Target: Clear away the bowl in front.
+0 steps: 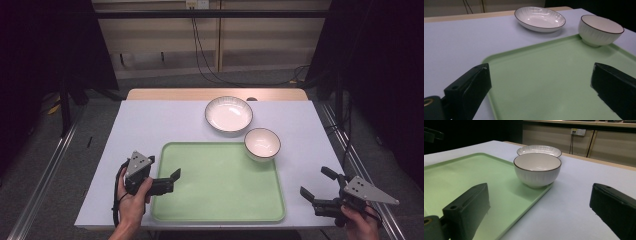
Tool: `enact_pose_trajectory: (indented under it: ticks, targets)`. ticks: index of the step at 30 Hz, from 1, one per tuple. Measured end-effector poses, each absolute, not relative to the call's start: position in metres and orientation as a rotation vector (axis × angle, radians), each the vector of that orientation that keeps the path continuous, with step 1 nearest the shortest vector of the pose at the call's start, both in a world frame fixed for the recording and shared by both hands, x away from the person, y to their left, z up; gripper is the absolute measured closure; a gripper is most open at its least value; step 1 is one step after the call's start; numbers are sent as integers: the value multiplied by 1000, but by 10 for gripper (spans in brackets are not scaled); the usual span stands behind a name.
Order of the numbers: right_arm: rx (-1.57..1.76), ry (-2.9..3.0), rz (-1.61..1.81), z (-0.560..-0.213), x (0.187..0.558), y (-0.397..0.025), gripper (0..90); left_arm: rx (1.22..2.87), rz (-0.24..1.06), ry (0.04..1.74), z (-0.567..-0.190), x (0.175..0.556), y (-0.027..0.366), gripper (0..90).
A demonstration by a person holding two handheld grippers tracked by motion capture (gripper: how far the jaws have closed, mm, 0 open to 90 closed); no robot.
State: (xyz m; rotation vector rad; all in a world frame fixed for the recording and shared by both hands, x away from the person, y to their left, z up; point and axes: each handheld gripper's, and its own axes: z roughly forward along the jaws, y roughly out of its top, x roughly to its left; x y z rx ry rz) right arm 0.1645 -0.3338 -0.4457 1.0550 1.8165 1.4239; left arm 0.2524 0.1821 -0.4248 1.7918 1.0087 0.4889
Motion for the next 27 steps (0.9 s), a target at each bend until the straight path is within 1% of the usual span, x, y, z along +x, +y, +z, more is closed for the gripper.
enact_pose_trajectory:
  ticks: [7,11,15,18,21,22,24,27]
  targets:
    - [1055,1819,1417,-446,165,-335,22,1771,518,1021,-428,232,199,25]
    - [1054,1817,1414,-446,164,-335,22,1725,525,1047,-428,223,212,22]
    - [1052,1817,1409,-446,164,-336,22,1748,561,1051,-433,210,218,13]
    - [1062,1819,1412,-447,165,-335,22,1739,525,1050,-437,210,220,14]
    - [1057,1822,1409,-446,165,-334,22,1709,563,1056,-434,213,220,21]
    - [1053,1824,1408,-446,165,-334,22,1708,554,1060,-434,215,219,35]
    - [1062,1826,1411,-446,165,-335,22,1714,517,1060,-435,217,218,30]
    - [1063,1839,1404,-448,167,-335,21,1710,541,1059,-434,216,217,24]
